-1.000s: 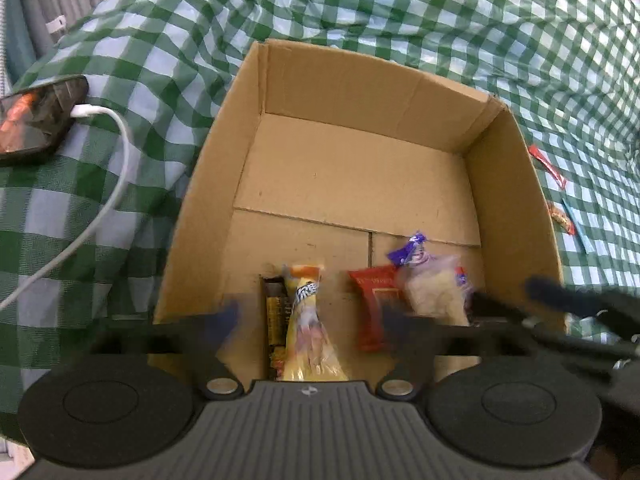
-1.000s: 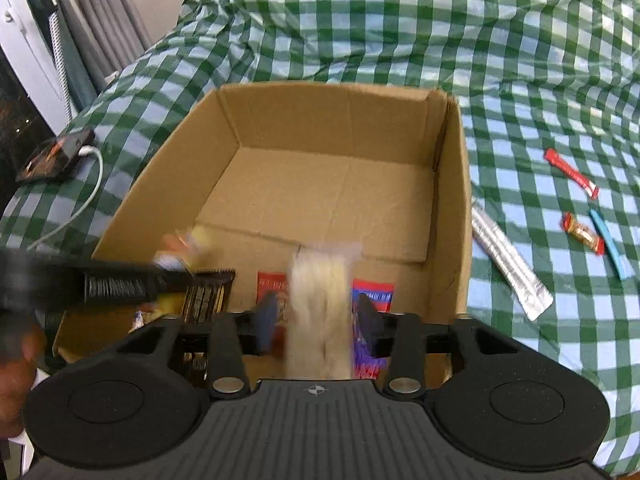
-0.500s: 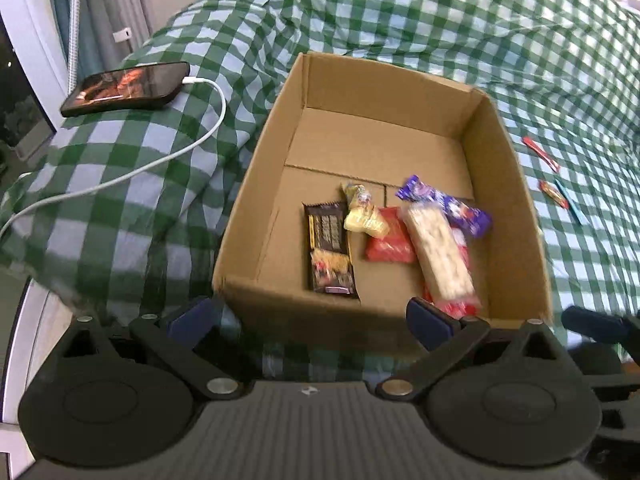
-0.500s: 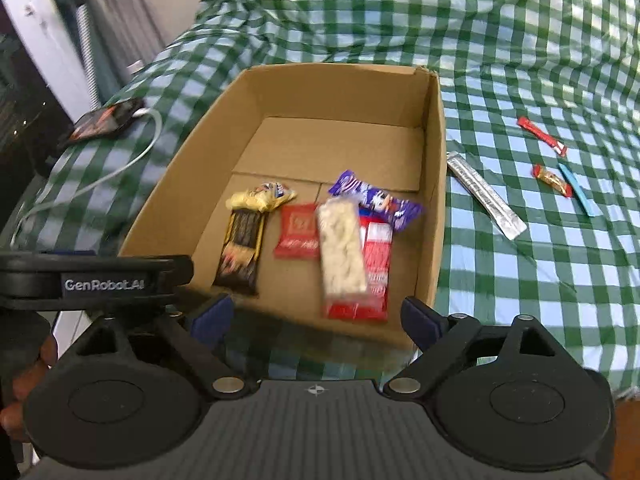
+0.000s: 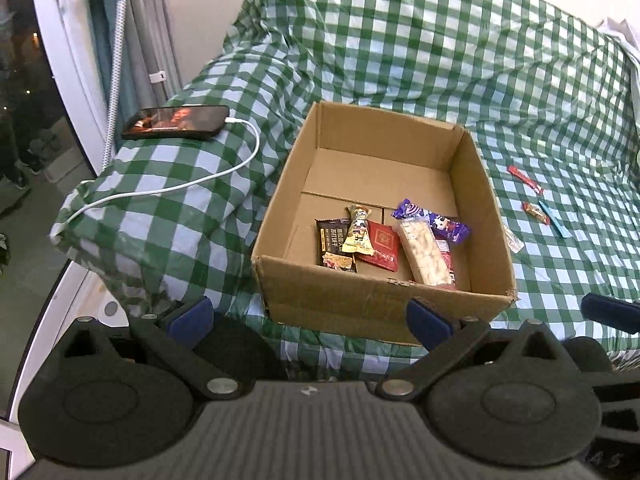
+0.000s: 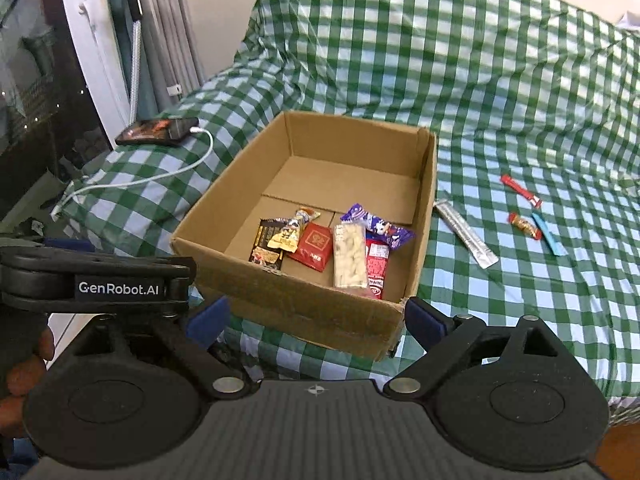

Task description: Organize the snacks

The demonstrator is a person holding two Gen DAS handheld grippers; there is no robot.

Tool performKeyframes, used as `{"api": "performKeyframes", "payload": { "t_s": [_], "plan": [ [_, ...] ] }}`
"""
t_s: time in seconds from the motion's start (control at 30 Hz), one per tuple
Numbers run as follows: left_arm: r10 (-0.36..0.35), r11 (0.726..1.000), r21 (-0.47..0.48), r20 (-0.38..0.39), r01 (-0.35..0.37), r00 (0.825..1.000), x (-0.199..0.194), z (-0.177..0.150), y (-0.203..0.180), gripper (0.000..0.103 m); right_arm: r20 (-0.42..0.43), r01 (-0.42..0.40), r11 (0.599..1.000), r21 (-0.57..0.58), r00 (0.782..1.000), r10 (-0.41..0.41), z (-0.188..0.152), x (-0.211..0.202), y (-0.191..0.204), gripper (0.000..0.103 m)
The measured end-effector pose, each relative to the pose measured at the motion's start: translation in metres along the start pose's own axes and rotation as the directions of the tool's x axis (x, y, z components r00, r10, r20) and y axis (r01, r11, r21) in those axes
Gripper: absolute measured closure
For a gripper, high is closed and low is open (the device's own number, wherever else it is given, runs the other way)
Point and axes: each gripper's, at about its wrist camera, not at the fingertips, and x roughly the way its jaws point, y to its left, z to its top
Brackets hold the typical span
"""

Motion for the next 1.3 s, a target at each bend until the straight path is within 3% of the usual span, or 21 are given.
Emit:
{"api": "performKeyframes", "payload": {
  "t_s": [0.53, 1.3],
  "plan": [
    [0.002, 1.0, 0.011, 0.086, -0.003, 0.996, -0.045, -0.013, -0.004, 0.0, 0.098, -0.013, 1.0, 0.011, 0.995, 0.012, -0.018, -0.047, 0.0, 0.006],
    [0.006, 1.0, 0.022, 0.053, -0.008, 0.999, -0.039, -0.014, -0.004, 0.0, 0.077, -0.019, 1.0, 0.02, 0.997, 0.018, -0.02, -0.046, -0.002, 0.005]
  ]
}}
